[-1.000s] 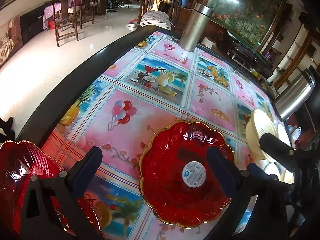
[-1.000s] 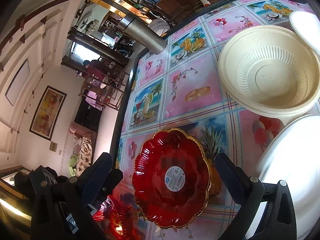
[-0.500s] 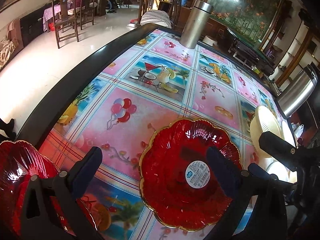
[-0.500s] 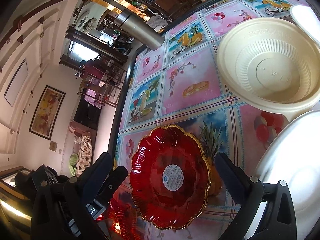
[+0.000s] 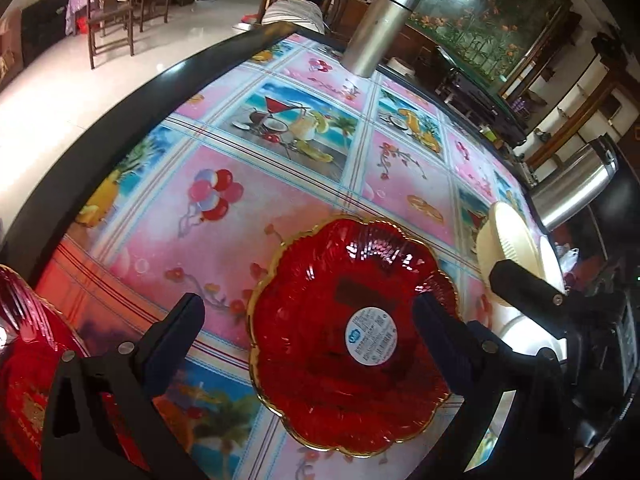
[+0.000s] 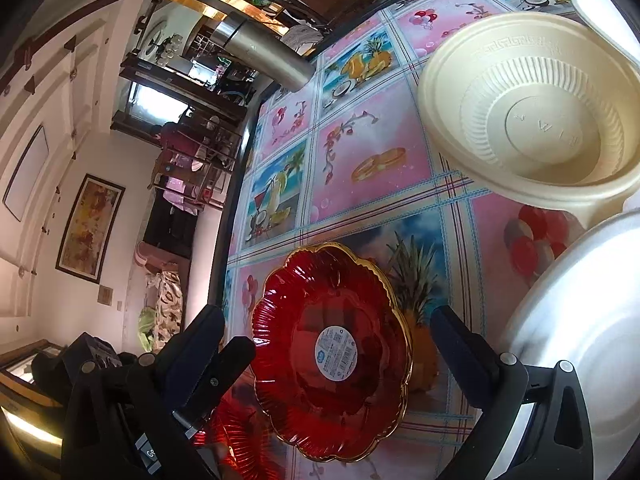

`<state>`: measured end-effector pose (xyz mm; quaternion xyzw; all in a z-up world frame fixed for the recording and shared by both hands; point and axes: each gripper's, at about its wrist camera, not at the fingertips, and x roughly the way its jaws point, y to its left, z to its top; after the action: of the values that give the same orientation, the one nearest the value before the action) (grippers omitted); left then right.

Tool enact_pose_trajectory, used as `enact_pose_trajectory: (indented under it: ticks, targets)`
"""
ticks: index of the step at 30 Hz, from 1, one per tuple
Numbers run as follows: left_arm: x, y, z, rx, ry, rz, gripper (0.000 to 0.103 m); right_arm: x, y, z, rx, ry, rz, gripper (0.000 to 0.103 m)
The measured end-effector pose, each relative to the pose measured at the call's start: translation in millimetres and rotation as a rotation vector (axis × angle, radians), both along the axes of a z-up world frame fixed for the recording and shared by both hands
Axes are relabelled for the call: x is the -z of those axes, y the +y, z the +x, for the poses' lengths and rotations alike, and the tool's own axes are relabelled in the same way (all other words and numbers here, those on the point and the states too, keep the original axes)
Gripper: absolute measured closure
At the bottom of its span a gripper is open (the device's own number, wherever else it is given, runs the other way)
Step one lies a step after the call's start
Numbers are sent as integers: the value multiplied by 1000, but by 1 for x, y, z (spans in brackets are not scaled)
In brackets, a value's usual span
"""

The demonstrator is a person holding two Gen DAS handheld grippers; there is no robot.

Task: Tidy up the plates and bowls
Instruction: 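Move both grippers toward the red scalloped plate on the tablecloth, then close the left gripper on the red plate rim while the right gripper grips it too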

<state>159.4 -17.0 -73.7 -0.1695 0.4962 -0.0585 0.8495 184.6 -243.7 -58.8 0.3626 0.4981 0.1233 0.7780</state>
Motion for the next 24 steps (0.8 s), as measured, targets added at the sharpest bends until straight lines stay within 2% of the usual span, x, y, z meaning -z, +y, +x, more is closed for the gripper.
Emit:
enact_pose_trajectory:
  ticks: [7, 10, 15, 21, 24]
  targets:
    - [-1, 4, 3, 41, 22, -126, 0, 4, -1, 0, 5, 26, -5, 1]
    - [-11, 10, -2, 58, -5, -201, 0, 5, -2, -1, 7, 33, 4, 1]
    - [-30, 14, -10, 85, -64, -237, 0, 2, -2, -1, 2, 17, 5, 1]
    - [-19, 9, -2, 139, 10, -291, 0, 4, -1, 0, -4, 25, 12, 1]
    - [-17, 9, -3, 134, 17, -283, 0, 4, -2, 0, -1, 21, 12, 1]
